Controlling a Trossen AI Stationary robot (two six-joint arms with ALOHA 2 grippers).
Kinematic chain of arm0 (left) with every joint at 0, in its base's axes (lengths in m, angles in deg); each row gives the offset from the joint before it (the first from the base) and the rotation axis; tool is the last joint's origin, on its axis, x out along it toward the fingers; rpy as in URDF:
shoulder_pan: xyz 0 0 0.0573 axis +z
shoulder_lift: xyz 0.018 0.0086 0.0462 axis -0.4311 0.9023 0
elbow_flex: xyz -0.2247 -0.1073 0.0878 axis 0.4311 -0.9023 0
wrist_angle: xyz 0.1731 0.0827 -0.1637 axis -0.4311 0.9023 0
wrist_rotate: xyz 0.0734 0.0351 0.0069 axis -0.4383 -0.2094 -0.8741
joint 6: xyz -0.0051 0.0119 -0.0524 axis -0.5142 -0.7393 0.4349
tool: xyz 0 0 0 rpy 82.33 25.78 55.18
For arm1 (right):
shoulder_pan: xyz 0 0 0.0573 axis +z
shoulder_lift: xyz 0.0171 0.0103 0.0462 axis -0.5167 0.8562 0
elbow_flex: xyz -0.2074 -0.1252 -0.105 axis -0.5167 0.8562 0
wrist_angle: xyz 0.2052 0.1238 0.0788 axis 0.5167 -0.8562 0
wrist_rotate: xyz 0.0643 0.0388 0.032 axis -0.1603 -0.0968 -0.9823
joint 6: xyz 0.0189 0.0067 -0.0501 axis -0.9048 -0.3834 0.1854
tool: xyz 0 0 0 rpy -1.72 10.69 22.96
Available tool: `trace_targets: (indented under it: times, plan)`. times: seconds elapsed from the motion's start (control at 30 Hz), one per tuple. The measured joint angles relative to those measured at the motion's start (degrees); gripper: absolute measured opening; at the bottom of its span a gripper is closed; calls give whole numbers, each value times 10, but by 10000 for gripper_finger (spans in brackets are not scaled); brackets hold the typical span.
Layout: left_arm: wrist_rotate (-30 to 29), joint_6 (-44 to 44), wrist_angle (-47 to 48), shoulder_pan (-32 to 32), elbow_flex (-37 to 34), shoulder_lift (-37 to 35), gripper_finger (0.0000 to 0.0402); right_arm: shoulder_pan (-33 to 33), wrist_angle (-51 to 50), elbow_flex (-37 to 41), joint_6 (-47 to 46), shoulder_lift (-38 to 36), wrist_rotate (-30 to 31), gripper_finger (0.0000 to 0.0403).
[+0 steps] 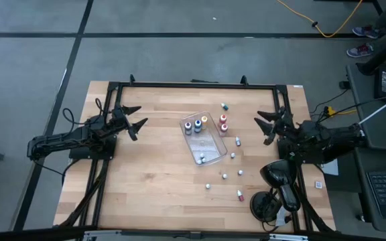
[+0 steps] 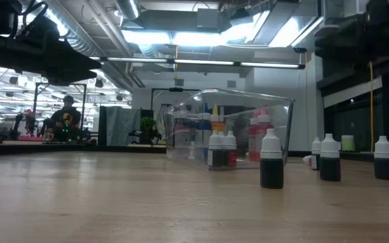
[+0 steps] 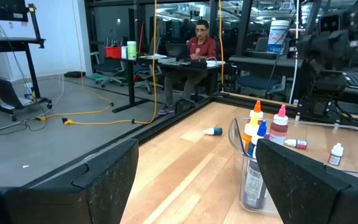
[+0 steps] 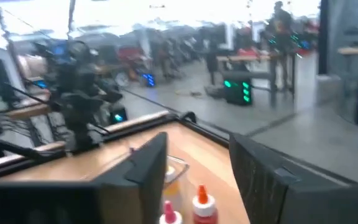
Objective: Pick & Place food coloring
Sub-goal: Put the top small red food coloring bottle into the bottom of the bin
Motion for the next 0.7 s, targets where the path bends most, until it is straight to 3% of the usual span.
trace_targets:
  times: [0.33,0.5,0.7]
  plan:
    - [0,0,0,0,0,0,320,-21,-117,-204,-54,153,36,298]
    - [0,0,0,0,0,0,320,-48,-191,-331,-62,256,85,314]
    - [0,0,0,0,0,0,320,-112,-321,-493,-81,378,91,315]
